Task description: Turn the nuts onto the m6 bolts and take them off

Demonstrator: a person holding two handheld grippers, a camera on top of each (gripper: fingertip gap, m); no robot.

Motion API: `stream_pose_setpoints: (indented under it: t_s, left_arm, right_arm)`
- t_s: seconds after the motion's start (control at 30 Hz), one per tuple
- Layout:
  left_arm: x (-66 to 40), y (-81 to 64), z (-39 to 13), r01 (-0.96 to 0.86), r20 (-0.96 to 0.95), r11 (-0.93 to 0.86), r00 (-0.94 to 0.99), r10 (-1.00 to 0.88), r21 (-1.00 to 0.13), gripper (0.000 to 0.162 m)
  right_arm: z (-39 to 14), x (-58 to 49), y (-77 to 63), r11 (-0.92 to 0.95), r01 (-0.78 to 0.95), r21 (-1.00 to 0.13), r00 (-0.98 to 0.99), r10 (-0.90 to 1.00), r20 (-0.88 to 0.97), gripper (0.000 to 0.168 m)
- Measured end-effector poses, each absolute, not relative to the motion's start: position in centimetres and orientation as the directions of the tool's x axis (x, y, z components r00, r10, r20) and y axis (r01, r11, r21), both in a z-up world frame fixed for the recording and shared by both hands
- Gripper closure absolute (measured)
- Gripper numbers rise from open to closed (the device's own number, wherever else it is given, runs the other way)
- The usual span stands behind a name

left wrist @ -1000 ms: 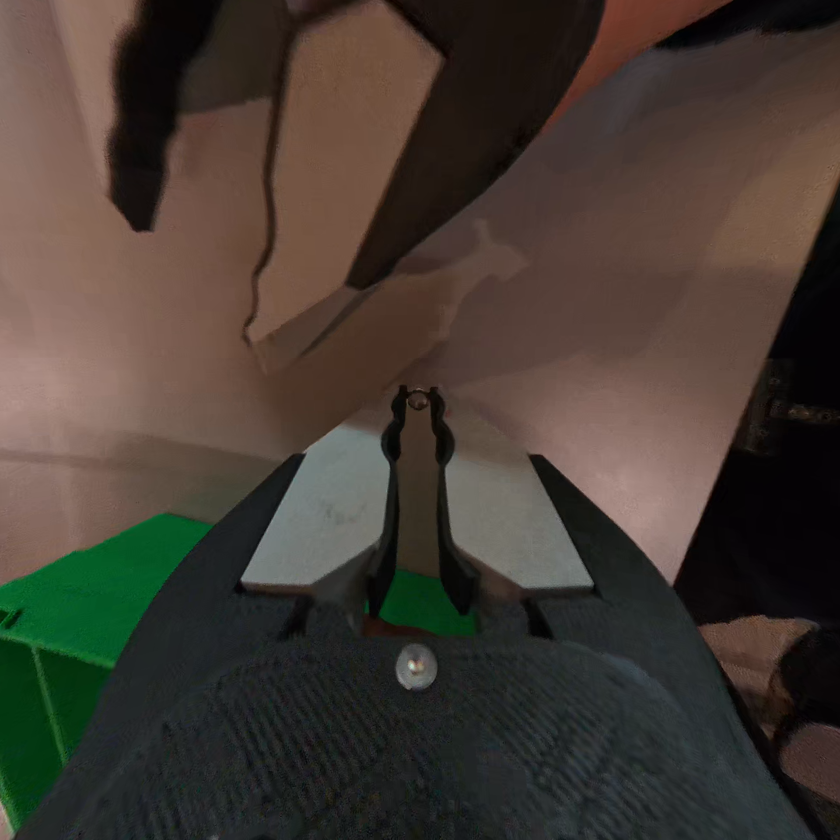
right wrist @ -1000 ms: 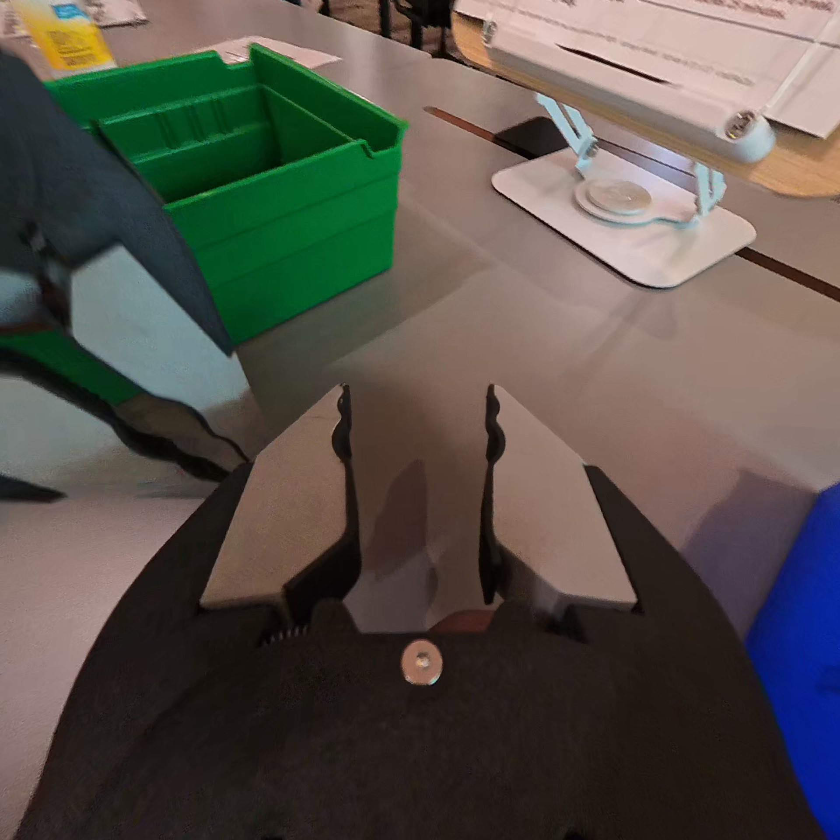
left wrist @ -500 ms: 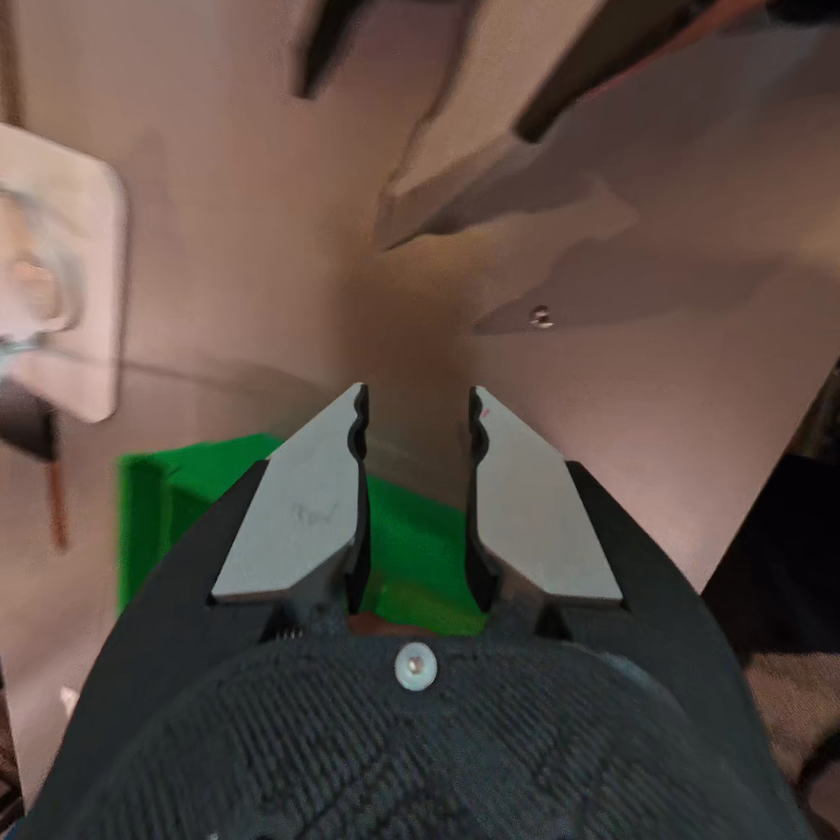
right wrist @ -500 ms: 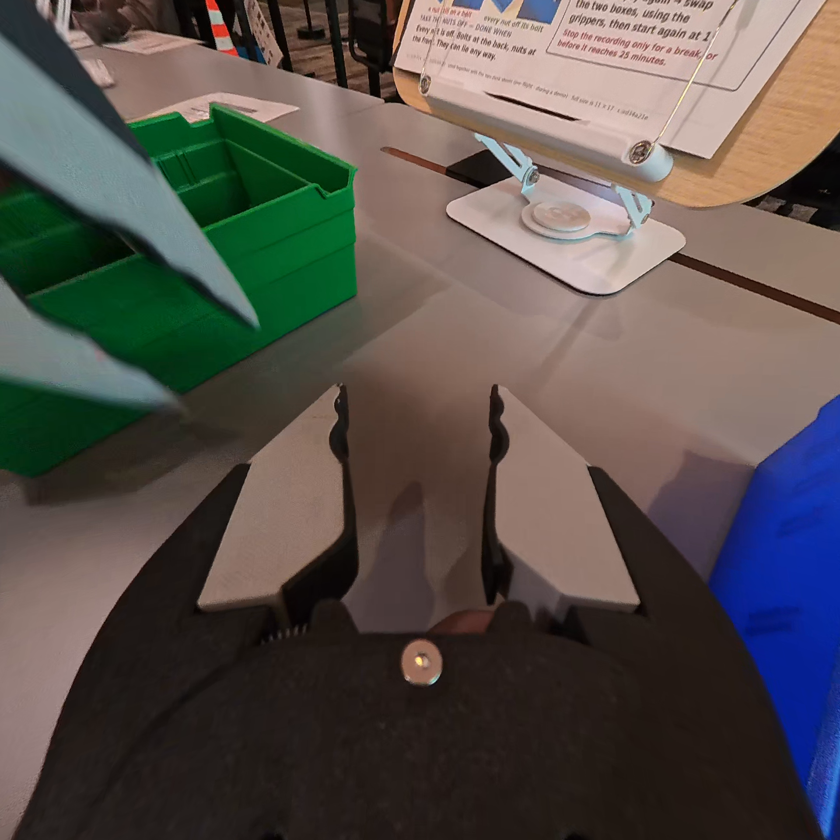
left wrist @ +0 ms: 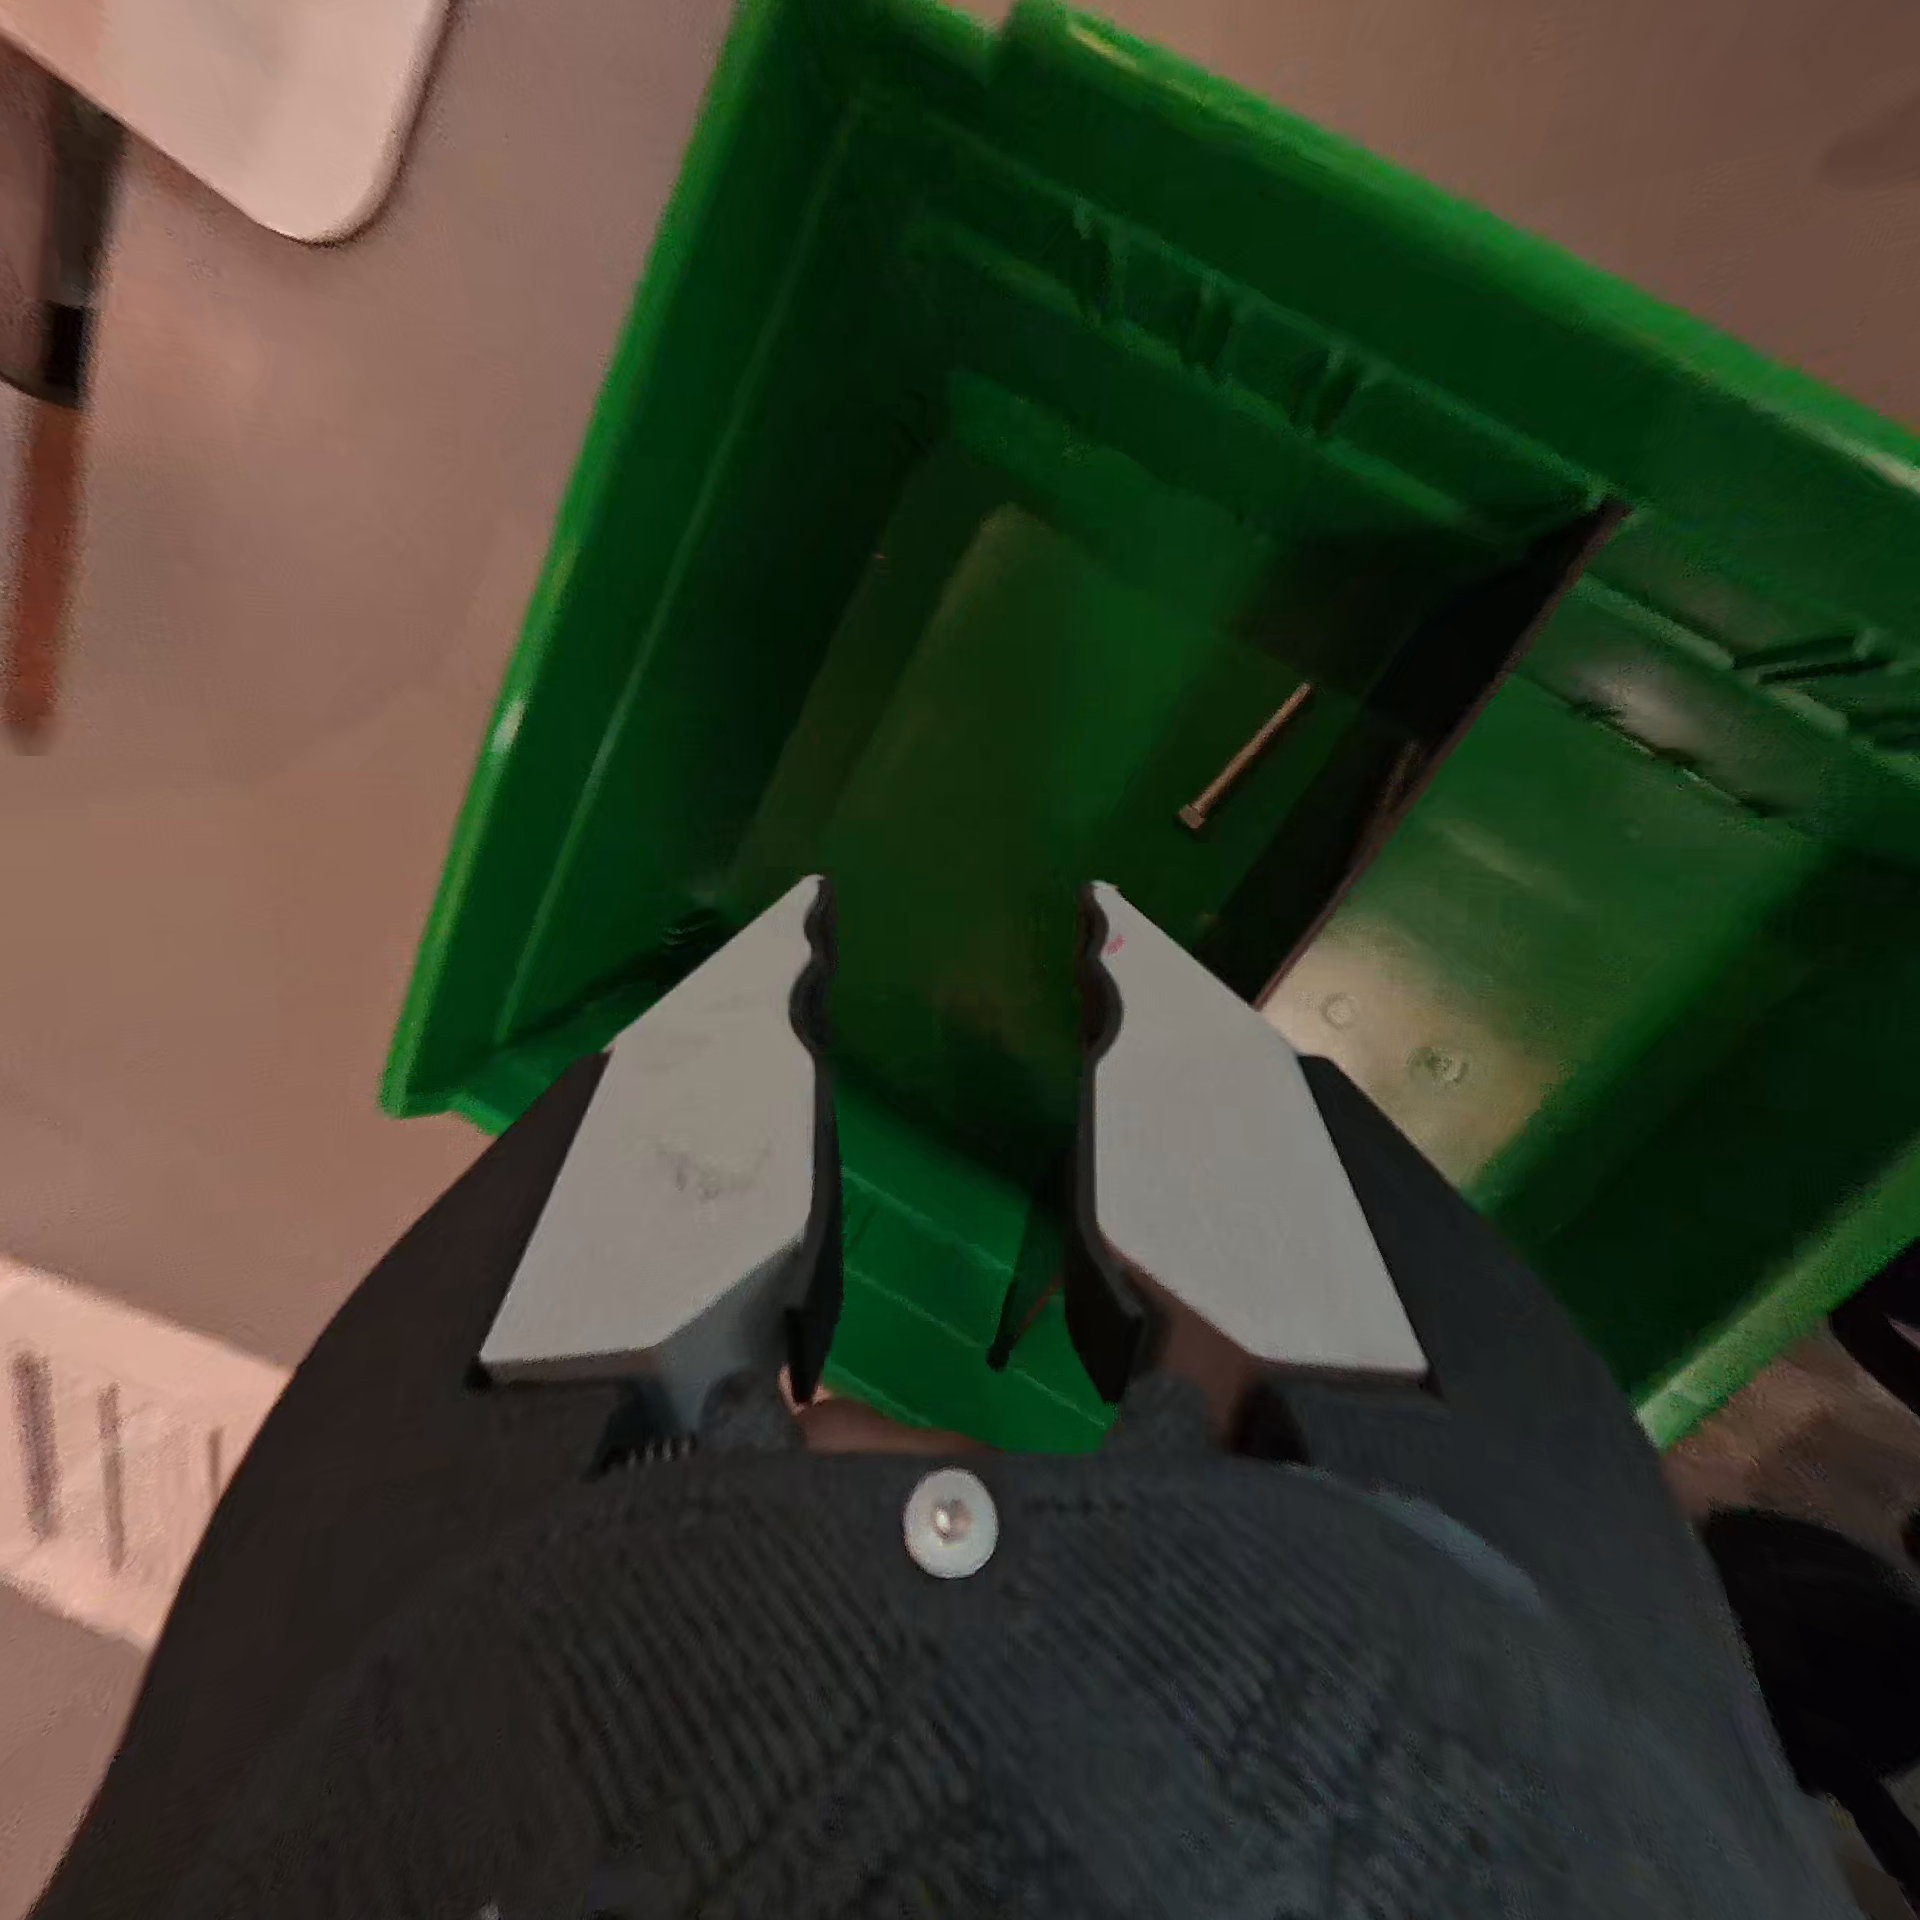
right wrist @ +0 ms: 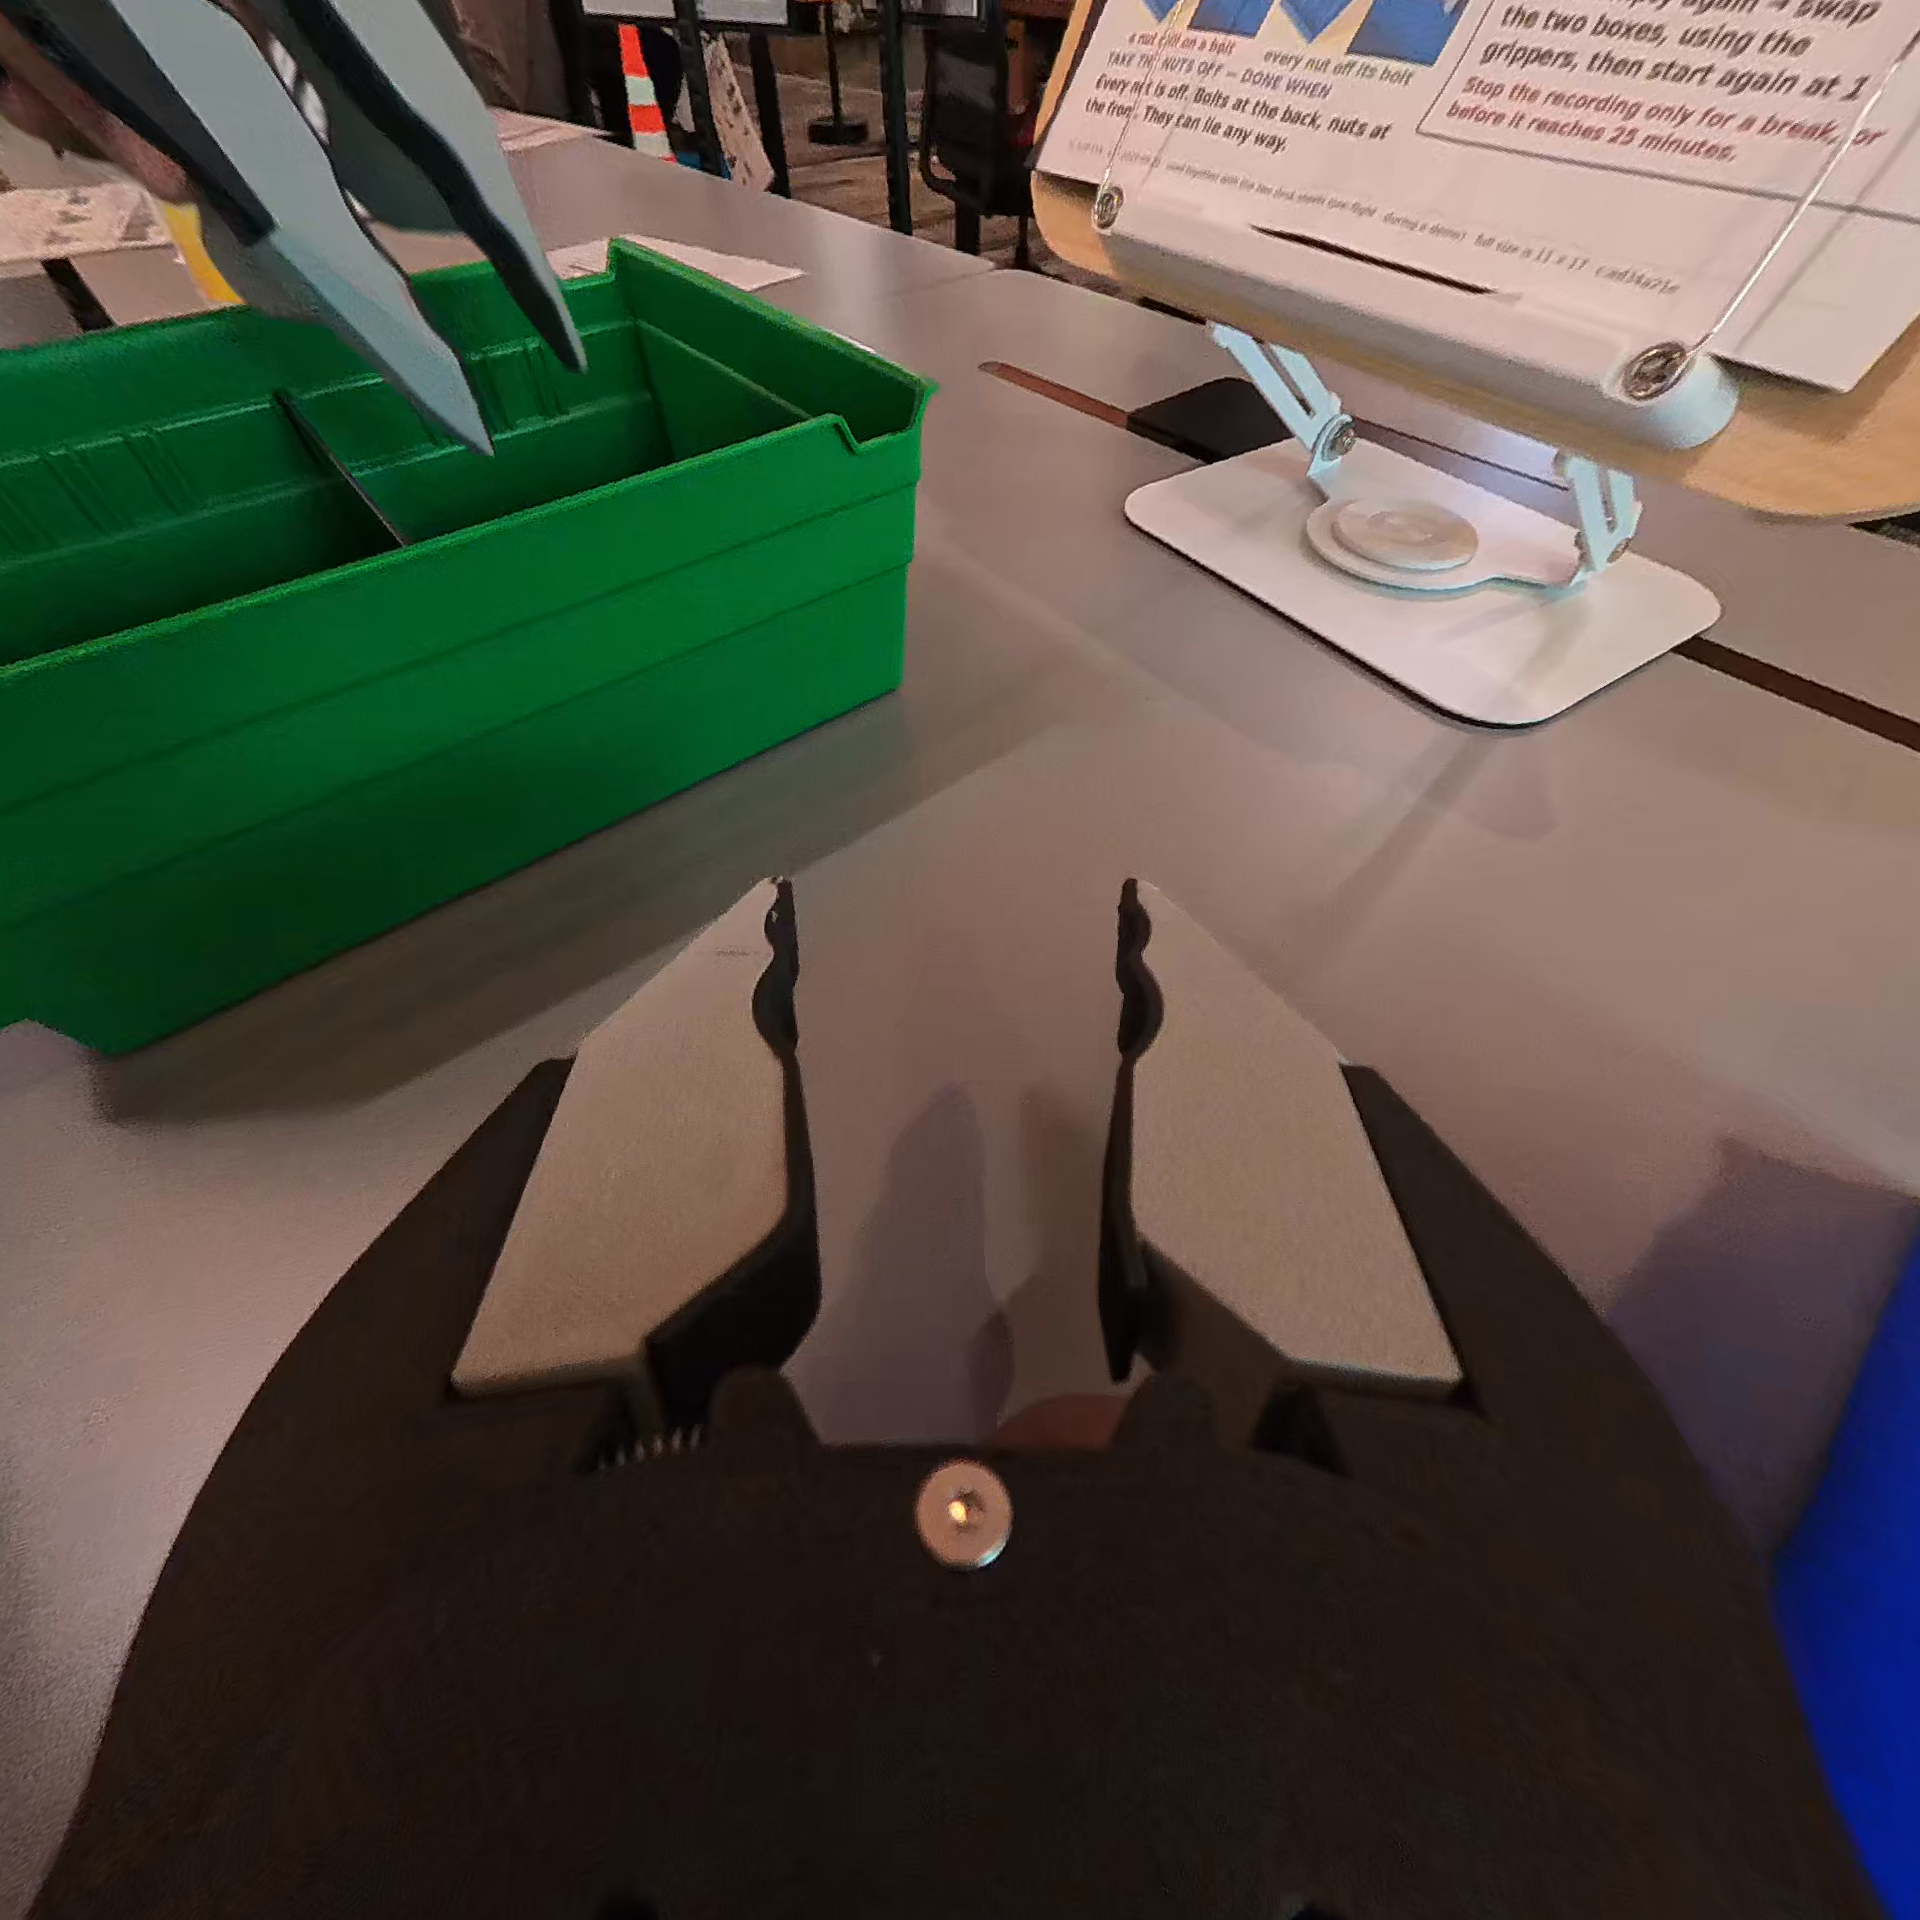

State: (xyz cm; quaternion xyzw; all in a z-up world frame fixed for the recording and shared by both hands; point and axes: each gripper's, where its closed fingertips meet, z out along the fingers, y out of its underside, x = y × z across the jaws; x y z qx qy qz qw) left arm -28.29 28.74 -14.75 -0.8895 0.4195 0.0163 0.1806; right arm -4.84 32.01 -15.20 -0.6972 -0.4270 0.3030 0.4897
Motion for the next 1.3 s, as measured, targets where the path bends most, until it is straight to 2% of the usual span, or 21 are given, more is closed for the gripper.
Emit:
stream_pose_setpoints:
  t_s: [0.2,0.37,0.6,0.77,0.8,0.87,0.9,0.93,1.07,1.17,1.3]
  left_arm:
    - [-27.6,27.4,-17.5,-0.833,-0.038,-0.488,0.514,-0.857,-0.261,0.12]
    - [-28.2,26.8,-18.8,-0.895,0.022,-0.417,0.419,-0.908,-0.157,0.12]
    - [-26.1,26.0,-20.0,-0.9,0.192,-0.387,0.351,-0.916,-0.201,0.12]
    - [-24.5,26.2,-21.3,-0.916,0.208,-0.352,0.312,-0.927,-0.191,0.12]
    - [-24.1,26.1,-21.6,-0.918,0.216,-0.349,0.308,-0.927,-0.188,0.122]
    - [-23.6,25.8,-22.4,-0.926,0.228,-0.336,0.294,-0.928,-0.172,0.139]
    - [-23.1,25.7,-22.5,-0.924,0.231,-0.33,0.284,-0.931,-0.194,0.152]
    - [-22.8,25.7,-22.6,-0.921,0.225,-0.333,0.286,-0.931,-0.205,0.157]
    - [-22.8,25.8,-22.6,-0.931,0.166,-0.299,0.268,-0.949,-0.209,0.158]
    - [-23.3,28.1,-22.3,-0.912,0.016,-0.348,0.353,-0.936,-0.217,0.158]
    - [-23.6,29.8,-18.3,-0.836,-0.077,-0.402,0.46,-0.885,-0.374,0.159]
  right_arm:
    - [-15.2,-5.4,32.9,-0.181,0.253,-0.95,0.432,0.9,-0.056,0.108]
    - [-16.1,-5.7,33.0,-0.209,0.272,-0.939,0.411,0.908,-0.083,0.108]
    - [-15.2,-5.5,32.7,-0.21,0.234,-0.949,0.392,0.914,-0.105,0.108]
    - [-15.4,-5.2,33.0,-0.232,0.229,-0.945,0.392,0.911,-0.129,0.108]
    - [-15.3,-5.1,33.1,-0.236,0.223,-0.946,0.391,0.91,-0.135,0.108]
    - [-15.0,-4.9,33.2,-0.246,0.207,-0.947,0.389,0.909,-0.151,0.108]
    - [-14.9,-4.9,33.2,-0.251,0.198,-0.948,0.387,0.908,-0.159,0.109]
    - [-14.7,-4.9,33.1,-0.253,0.191,-0.948,0.385,0.908,-0.165,0.109]
    - [-14.2,-5.1,32.9,-0.226,0.193,-0.955,0.382,0.914,-0.139,0.11]
    - [-14.3,-5.7,32.4,-0.209,0.212,-0.955,0.364,0.924,-0.122,0.11]
    - [-14.8,-6.7,31.2,-0.19,0.25,-0.949,0.322,0.941,-0.104,0.111]
